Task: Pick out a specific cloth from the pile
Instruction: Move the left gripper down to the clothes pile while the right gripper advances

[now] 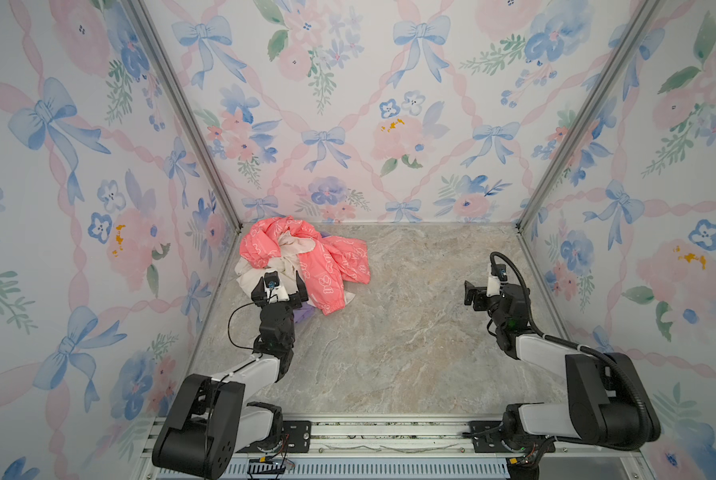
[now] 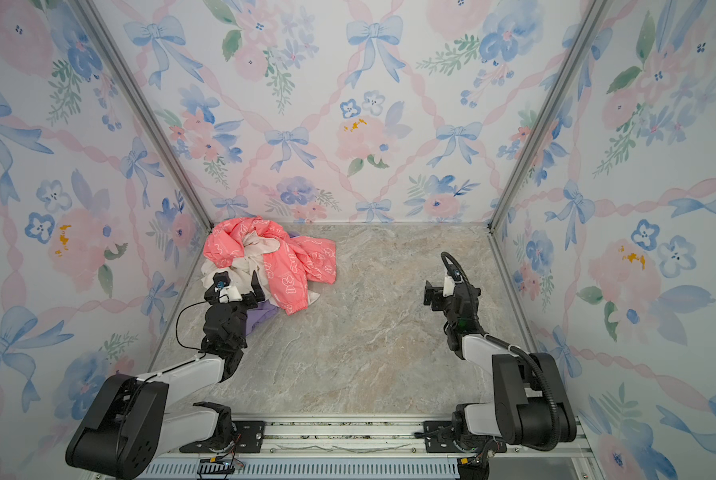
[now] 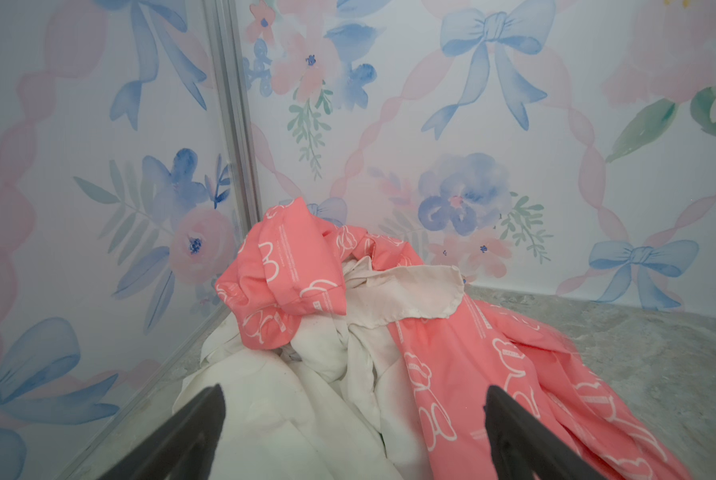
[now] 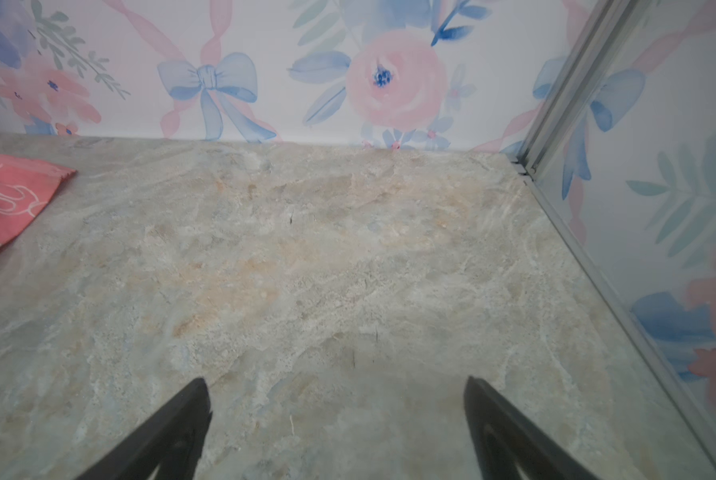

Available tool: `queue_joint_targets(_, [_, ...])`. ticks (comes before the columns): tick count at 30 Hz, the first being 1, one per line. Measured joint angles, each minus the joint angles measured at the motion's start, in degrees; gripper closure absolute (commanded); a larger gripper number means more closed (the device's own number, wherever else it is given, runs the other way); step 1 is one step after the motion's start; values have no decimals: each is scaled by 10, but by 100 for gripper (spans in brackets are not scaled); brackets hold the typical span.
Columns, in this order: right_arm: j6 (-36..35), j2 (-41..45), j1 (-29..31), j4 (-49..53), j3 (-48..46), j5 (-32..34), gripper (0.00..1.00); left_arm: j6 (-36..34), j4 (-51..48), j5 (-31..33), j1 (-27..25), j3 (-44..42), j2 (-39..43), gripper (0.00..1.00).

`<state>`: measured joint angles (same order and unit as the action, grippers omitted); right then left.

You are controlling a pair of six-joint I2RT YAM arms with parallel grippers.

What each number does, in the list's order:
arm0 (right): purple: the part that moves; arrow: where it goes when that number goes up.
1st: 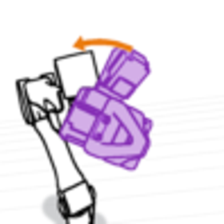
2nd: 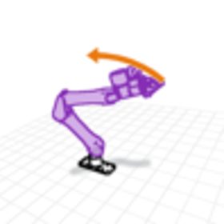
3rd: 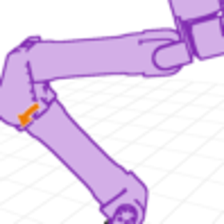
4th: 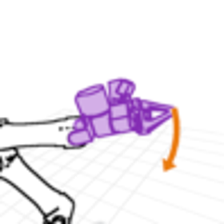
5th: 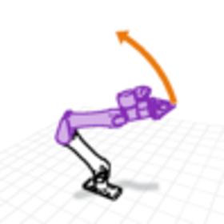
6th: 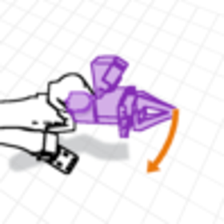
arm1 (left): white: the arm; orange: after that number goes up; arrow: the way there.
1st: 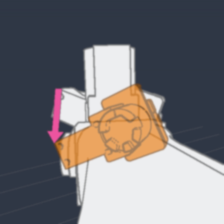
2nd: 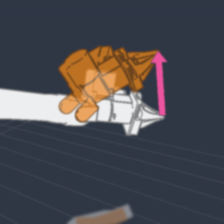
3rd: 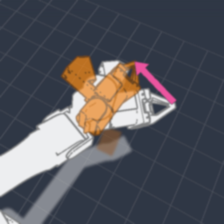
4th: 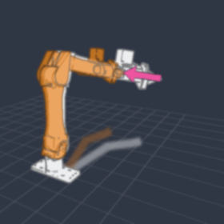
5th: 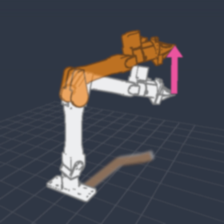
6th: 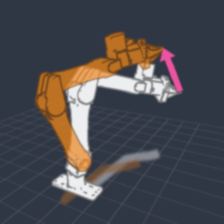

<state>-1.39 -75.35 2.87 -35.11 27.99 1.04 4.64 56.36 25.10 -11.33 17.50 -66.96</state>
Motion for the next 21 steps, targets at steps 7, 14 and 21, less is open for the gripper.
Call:
queue_joint_targets(7, [-26, 104, 39, 172, 132, 0, 3, 77, -244, 35, -3, 113, 100, 2])
queue_joint_targets(14, [-95, 133, 89, 383, 315, 3, 3, 134, -417, 25, -3, 138, 169, 2])
queue_joint_targets(21, [-61, 124, 76, 500, 374, 38, 3, 183, -558, 12, -3, 169, 154, 4])
